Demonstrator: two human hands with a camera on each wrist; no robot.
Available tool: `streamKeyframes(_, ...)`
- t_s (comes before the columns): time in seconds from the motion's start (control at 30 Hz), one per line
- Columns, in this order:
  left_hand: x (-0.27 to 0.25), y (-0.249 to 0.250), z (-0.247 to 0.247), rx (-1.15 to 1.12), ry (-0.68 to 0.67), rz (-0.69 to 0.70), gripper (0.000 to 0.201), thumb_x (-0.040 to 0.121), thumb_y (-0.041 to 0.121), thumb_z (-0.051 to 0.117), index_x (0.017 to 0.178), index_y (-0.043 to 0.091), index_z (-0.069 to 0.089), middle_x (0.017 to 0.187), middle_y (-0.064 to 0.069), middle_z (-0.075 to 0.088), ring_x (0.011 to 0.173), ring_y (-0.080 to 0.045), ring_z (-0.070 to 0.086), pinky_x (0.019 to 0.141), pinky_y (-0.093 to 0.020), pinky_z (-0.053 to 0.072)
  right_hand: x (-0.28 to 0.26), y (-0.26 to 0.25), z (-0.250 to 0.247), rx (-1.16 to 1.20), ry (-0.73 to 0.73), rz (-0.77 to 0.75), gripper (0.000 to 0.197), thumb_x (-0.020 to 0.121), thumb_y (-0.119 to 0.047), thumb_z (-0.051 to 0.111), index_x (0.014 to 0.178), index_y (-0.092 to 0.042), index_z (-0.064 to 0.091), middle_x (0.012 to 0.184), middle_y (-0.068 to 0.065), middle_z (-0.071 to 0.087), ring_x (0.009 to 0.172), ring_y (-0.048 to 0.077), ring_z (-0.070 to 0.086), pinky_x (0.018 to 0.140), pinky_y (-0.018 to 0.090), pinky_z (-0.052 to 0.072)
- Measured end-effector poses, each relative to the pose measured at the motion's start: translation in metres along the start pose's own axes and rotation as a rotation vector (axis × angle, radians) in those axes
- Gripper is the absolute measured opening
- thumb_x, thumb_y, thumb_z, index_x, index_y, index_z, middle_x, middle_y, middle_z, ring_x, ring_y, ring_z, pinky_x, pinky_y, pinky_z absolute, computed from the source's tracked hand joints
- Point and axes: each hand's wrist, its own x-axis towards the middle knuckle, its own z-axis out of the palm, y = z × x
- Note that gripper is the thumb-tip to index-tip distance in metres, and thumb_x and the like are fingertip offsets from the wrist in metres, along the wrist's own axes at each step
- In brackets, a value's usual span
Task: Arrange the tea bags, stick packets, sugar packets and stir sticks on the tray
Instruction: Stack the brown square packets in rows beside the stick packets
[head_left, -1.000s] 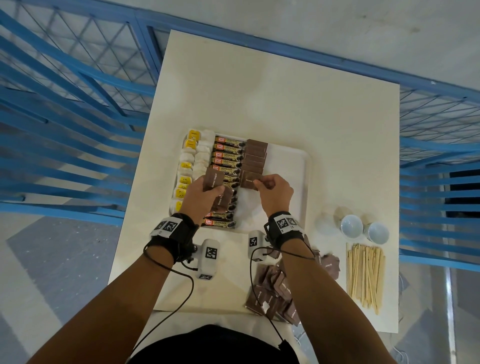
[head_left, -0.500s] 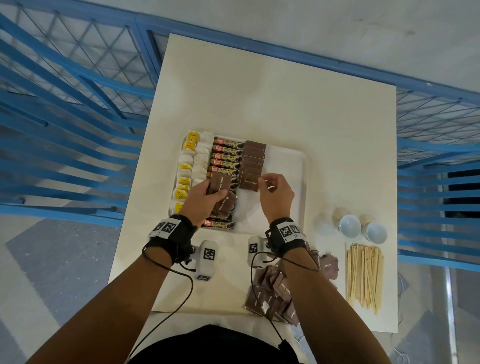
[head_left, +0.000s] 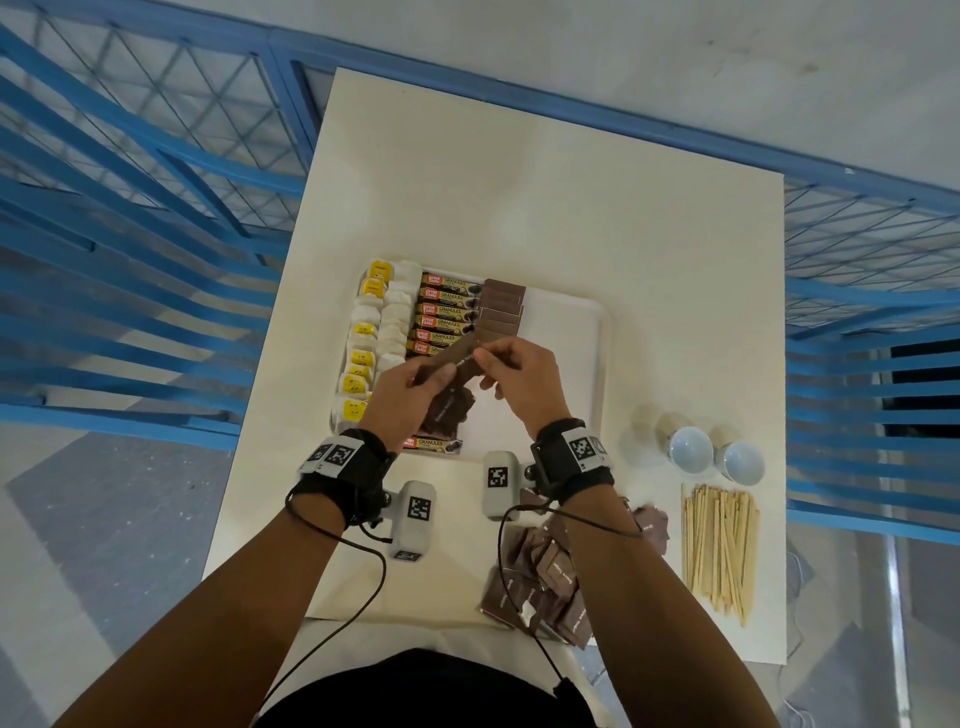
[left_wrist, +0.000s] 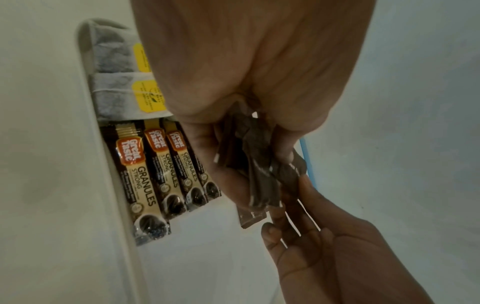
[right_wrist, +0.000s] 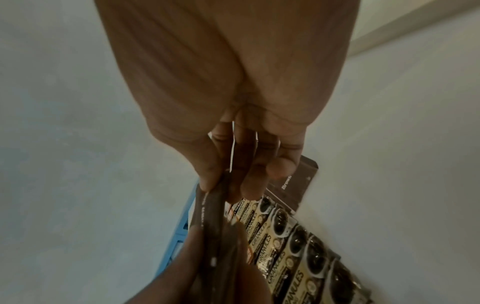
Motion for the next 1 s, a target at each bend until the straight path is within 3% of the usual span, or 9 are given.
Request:
streamKeyframes(0.2,0.001,-0.003,0.001,0.04,0.061,0.058,0.022,0.098,0.036,0.062,0.106,0.019,0.073,0.102,-0.011,0.075,0.097,-0.032,0.073,0.092,-0.056,0.058,-0.004,0.001,0.003,-0.025,-0.041,0.016,0.008,0.094,-0.025,0.07,0.1,-0.021,0.069,0.094,0.003,0.074,0.069,0.011,0.067,0.06,0.018,0.049)
streamKeyframes(0.3,0.001,-0.005,0.002,0.056,0.048,0.052,0.024,0.095,0.037,0.063,0.107,0.02,0.074,0.102,-0.011,0.075,0.099,-0.032,0.072,0.092,-0.052,0.059,-0.004,0.0,0.005,-0.018,-0.015,-0.02,0.01,0.089,-0.033,0.075,0.093,-0.024,0.073,0.087,-0.001,0.074,0.069,0.017,0.068,0.062,0.023,0.055)
streamKeyframes(0.4,0.001,-0.004,0.005,0.015,0.052,0.019,0.021,0.101,0.028,0.061,0.112,0.015,0.072,0.105,-0.015,0.074,0.099,-0.033,0.072,0.081,-0.042,0.061,-0.003,0.002,0.004,0.003,0.03,-0.009,0.008,0.087,-0.031,0.078,0.087,-0.024,0.075,0.081,-0.002,0.074,0.065,0.014,0.065,0.062,0.022,0.054)
streamKeyframes(0.53,0.003,-0.005,0.011,-0.001,0.06,-0.01,0.019,0.103,0.025,0.059,0.111,0.012,0.07,0.1,-0.013,0.072,0.092,-0.028,0.07,0.071,-0.032,0.056,-0.007,0.01,0.0,0.062,0.044,0.041,0.013,0.092,-0.026,0.072,0.096,-0.016,0.078,0.081,0.004,0.073,0.062,0.011,0.061,0.059,0.022,0.049)
streamKeyframes(0.73,0.002,-0.011,0.011,0.108,0.038,-0.028,0.011,0.101,0.025,0.061,0.095,0.026,0.07,0.094,-0.007,0.073,0.089,-0.025,0.07,0.08,-0.037,0.059,-0.016,0.024,-0.012,-0.098,-0.032,0.056,0.013,0.09,-0.026,0.074,0.1,-0.018,0.072,0.085,0.0,0.074,0.062,0.006,0.066,0.065,0.024,0.056)
streamKeyframes(0.83,-0.001,-0.012,0.006,0.167,-0.003,-0.072,0.014,0.096,0.014,0.067,0.092,0.027,0.07,0.097,-0.005,0.072,0.094,-0.029,0.071,0.082,-0.041,0.06,-0.015,0.031,-0.017,-0.096,0.033,0.071,0.014,0.089,-0.024,0.076,0.1,-0.017,0.074,0.084,0.0,0.075,0.064,0.008,0.067,0.069,0.027,0.057)
streamKeyframes(0.9,-0.002,-0.013,0.001,0.18,-0.043,-0.092,0.022,0.094,0.006,0.065,0.095,0.026,0.072,0.1,-0.006,0.072,0.091,-0.031,0.072,0.076,-0.047,0.063,-0.012,0.037,-0.018,-0.092,0.124,0.084,0.013,0.088,-0.025,0.076,0.099,-0.017,0.075,0.085,-0.001,0.076,0.067,0.011,0.069,0.07,0.028,0.057)
streamKeyframes(1.0,-0.004,-0.012,-0.004,0.17,-0.068,-0.125,0.026,0.095,0.0,0.059,0.099,0.023,0.071,0.103,-0.011,0.07,0.082,-0.034,0.073,0.056,-0.043,0.062,-0.006,0.043,-0.016,-0.122,0.234,0.098,0.007,0.087,-0.026,0.076,0.093,-0.023,0.076,0.084,-0.008,0.075,0.077,0.012,0.07,0.077,0.028,0.057)
